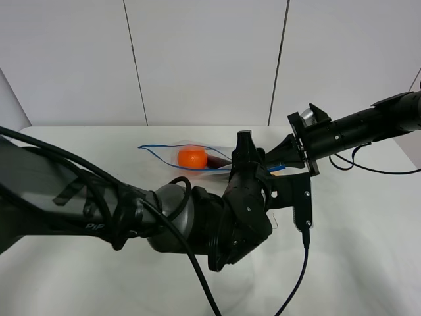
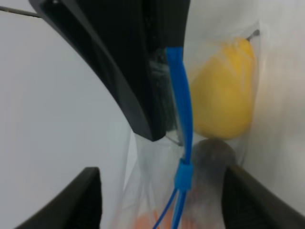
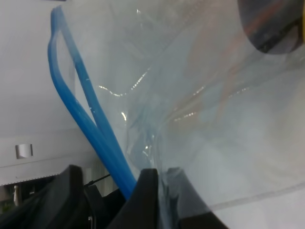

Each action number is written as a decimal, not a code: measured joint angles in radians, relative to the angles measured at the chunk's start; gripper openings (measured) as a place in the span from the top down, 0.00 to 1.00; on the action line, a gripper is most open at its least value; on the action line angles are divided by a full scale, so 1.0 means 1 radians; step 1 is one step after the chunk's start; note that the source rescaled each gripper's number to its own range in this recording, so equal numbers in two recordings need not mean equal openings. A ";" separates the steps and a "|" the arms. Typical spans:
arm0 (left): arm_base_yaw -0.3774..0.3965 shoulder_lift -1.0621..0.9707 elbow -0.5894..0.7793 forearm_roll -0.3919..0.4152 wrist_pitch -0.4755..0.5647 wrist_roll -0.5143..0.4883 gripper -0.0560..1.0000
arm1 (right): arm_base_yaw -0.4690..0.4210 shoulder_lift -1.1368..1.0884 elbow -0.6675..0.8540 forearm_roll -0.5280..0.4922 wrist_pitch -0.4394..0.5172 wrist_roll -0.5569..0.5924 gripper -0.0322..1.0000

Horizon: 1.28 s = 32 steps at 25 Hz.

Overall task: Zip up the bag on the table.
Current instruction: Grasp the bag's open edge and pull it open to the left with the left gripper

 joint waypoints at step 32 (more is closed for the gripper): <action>0.000 0.000 0.000 0.000 -0.044 0.017 0.75 | 0.000 0.000 0.000 0.000 0.000 0.000 0.97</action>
